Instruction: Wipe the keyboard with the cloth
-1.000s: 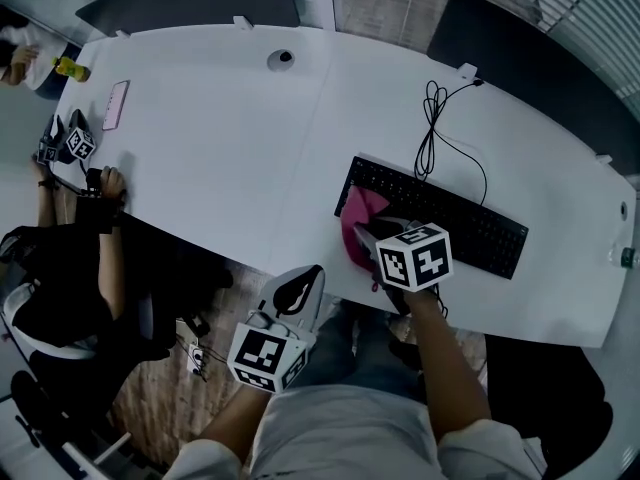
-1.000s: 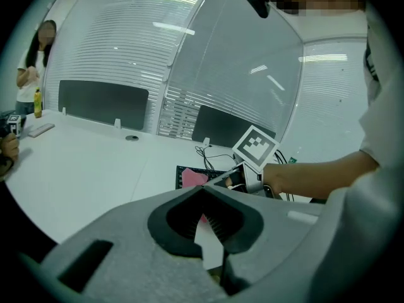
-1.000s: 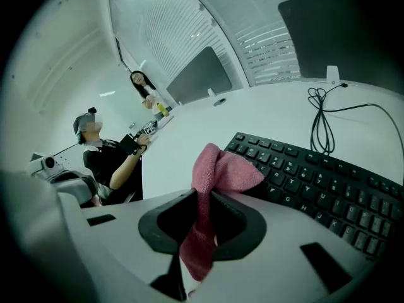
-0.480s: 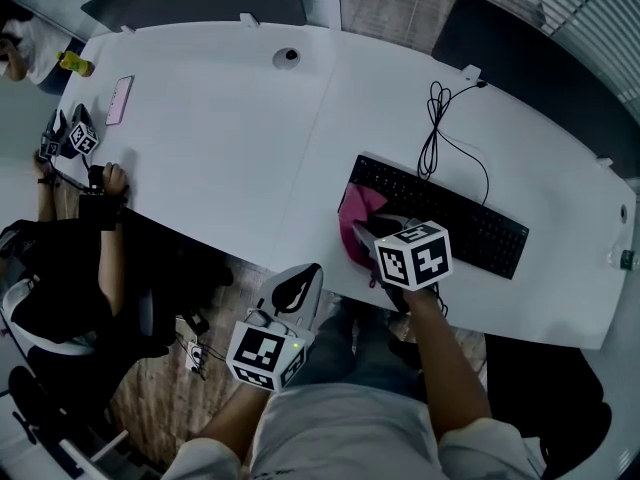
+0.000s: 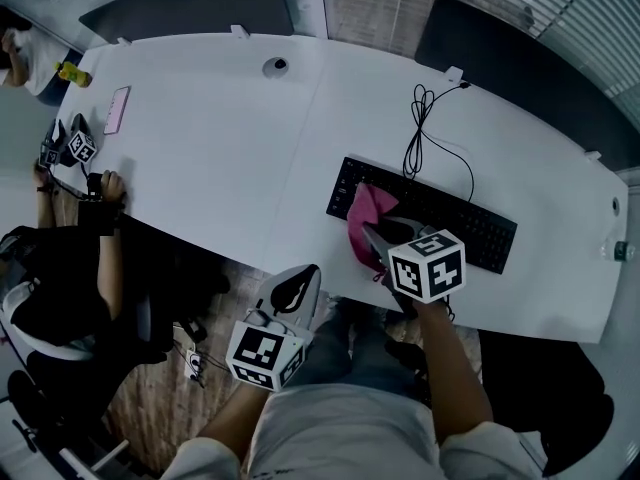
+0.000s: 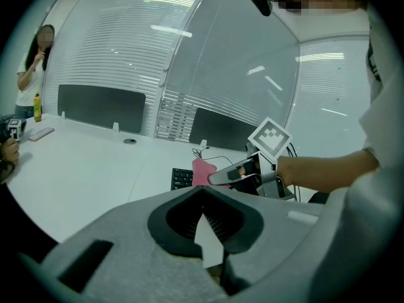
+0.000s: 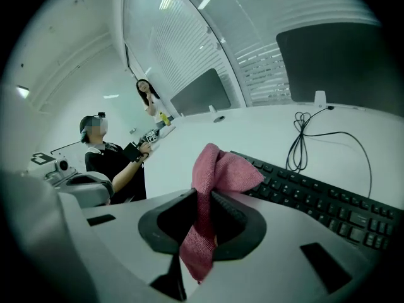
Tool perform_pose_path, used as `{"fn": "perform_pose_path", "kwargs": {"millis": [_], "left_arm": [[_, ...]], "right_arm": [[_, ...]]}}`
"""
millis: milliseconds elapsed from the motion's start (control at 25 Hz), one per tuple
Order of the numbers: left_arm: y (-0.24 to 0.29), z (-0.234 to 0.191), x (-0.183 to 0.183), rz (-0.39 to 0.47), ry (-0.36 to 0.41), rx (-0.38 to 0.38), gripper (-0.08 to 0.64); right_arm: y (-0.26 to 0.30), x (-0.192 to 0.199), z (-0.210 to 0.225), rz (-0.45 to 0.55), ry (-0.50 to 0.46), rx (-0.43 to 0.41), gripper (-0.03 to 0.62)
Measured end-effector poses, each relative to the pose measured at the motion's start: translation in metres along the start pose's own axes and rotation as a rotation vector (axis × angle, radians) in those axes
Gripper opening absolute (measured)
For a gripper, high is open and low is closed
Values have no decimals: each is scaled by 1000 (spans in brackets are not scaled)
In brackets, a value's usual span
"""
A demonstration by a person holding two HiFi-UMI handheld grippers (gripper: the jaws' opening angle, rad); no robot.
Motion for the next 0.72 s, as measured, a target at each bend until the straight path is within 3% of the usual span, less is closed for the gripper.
{"fn": "perform_pose_path", "kwargs": {"millis": [720], "left_arm": [[4,55,-43,37,81,89,11]], "right_arm": [[-158,13,11,230,-57,166,62]]}}
Point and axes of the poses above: the fingertips, and each gripper's own axes: y forward along the fingers, z to its right, x out of its underside, the point moved 3 cm from there along -y, backward along the fingers, and after that the axes turned 3 degrees about y, right-handed, at the moved point
